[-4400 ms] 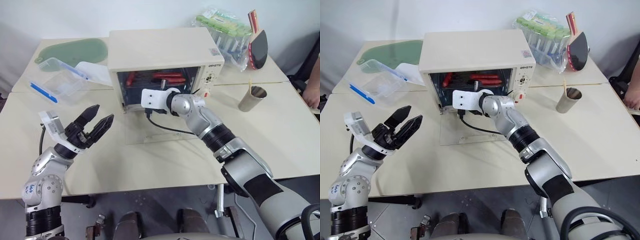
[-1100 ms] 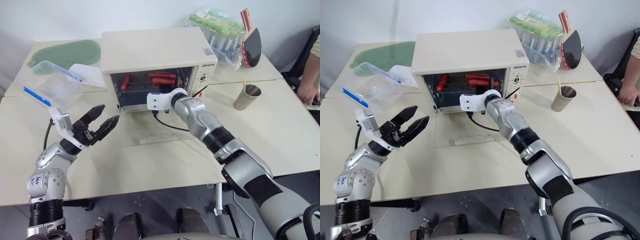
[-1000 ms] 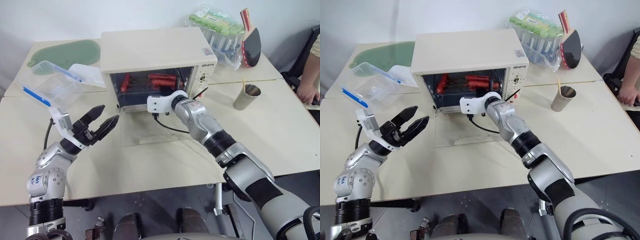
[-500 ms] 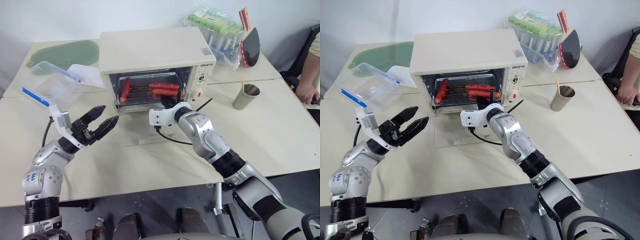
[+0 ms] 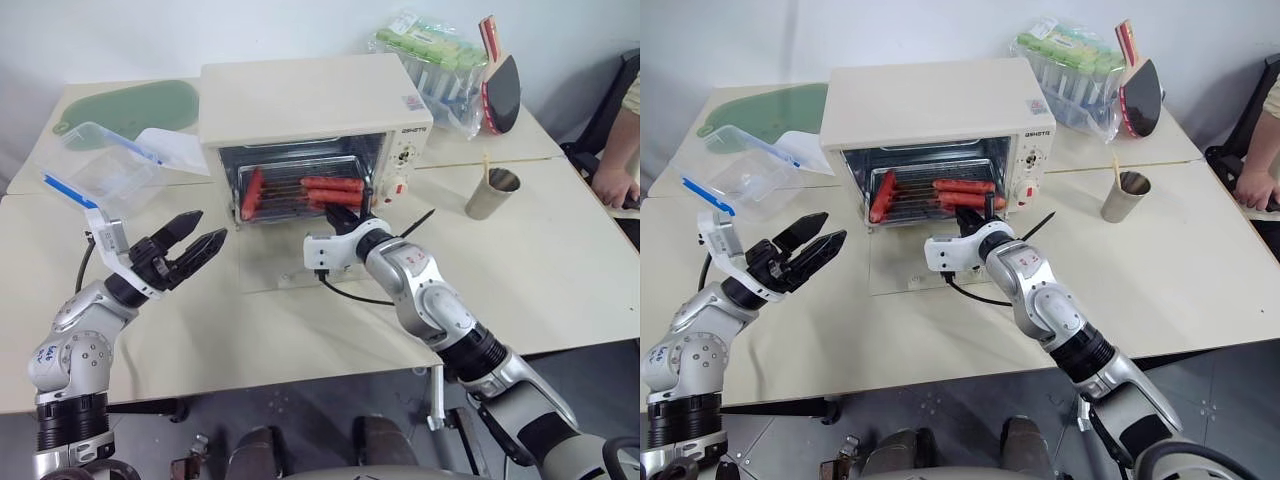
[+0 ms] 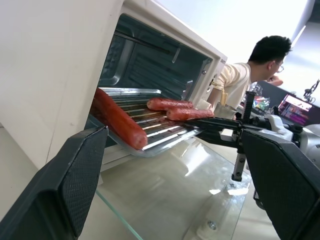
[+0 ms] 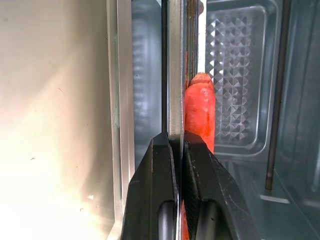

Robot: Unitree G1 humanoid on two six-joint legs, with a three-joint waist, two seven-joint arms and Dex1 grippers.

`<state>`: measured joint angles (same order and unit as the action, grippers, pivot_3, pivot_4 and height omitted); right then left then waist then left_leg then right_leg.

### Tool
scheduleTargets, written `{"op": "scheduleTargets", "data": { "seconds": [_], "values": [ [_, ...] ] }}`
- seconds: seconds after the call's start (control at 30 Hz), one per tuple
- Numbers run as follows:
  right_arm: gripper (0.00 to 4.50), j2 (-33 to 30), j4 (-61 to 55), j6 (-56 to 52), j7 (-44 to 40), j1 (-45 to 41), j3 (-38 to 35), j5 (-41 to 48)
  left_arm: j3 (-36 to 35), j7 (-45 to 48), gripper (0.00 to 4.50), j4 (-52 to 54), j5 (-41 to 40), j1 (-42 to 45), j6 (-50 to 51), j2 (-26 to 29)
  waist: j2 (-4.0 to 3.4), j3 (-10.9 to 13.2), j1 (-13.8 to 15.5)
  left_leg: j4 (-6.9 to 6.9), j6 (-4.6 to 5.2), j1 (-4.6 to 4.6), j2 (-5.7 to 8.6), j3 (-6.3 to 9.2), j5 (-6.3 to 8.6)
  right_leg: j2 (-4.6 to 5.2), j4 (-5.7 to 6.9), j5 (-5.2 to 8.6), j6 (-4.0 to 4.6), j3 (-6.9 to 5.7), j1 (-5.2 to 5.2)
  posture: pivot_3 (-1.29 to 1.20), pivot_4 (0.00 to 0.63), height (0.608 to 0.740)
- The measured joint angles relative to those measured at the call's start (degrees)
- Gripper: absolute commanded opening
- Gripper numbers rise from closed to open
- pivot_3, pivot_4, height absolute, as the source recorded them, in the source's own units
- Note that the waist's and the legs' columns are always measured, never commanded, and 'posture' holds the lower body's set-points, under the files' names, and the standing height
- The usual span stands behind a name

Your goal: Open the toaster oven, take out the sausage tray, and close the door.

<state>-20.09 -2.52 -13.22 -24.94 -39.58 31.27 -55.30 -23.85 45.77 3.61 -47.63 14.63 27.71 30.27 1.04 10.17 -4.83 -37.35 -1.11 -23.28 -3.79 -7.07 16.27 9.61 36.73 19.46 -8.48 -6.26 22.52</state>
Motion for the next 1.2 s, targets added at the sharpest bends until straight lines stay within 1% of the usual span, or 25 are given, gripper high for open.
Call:
{"op": "scheduleTargets", "data": {
  "seconds": [0.1,0.23,0.43,0.73,1.0,1.2],
  "values": [
    [0.07,-1.0,-2.0,0.9,-0.8,1.1,-0.2,-0.2,-0.5,0.0,4.50,0.0,-0.7,0.0,0.9,0.0,0.00,0.0,0.0,0.00,0.00,0.00,0.00,-0.01,0.00,0.00,-0.04,0.00,0.00,0.00,0.00,0.00,0.150,0.740],
    [0.07,-2.4,-6.7,2.0,-1.9,4.8,-0.4,-1.6,-0.7,0.0,4.50,0.1,-1.1,-0.3,1.6,0.0,0.00,0.0,0.1,0.01,0.00,0.00,0.00,-0.03,0.00,0.00,-0.10,0.00,0.00,0.00,-0.02,0.00,0.150,0.740],
    [0.07,-2.7,-9.5,2.2,-1.9,7.5,-0.9,-3.0,-0.8,0.2,4.50,0.1,-1.8,-0.5,2.5,0.0,0.01,0.0,0.2,0.00,-0.01,-0.01,0.01,-0.05,0.00,0.00,-0.16,0.00,0.00,0.00,-0.02,0.00,0.150,0.740],
    [0.07,-5.6,-13.7,6.8,-1.8,12.0,-2.8,-3.2,-1.0,0.1,4.50,0.1,-4.0,-0.8,5.9,0.3,0.01,0.0,0.6,-0.04,-0.01,-0.01,0.00,-0.06,0.00,0.00,-0.22,0.00,0.00,0.00,-0.06,0.00,0.150,0.740],
    [0.07,-7.9,-17.8,10.9,-1.5,16.1,-6.9,-2.6,-2.4,-3.6,4.50,0.2,-7.5,-0.8,12.2,1.7,0.03,0.0,1.8,-0.11,-0.01,-0.01,0.00,-0.06,0.00,0.00,-0.22,0.00,0.00,0.01,-0.08,0.00,0.150,0.740],
    [0.07,-8.0,-21.5,13.4,-0.8,19.0,-9.0,-1.7,-2.5,-9.0,4.50,0.1,-10.9,-0.3,21.4,3.4,0.05,0.0,2.5,-0.27,0.01,-0.02,0.00,-0.03,0.01,0.00,-0.22,0.00,0.00,0.03,-0.15,0.00,0.150,0.740]
  ]
}}
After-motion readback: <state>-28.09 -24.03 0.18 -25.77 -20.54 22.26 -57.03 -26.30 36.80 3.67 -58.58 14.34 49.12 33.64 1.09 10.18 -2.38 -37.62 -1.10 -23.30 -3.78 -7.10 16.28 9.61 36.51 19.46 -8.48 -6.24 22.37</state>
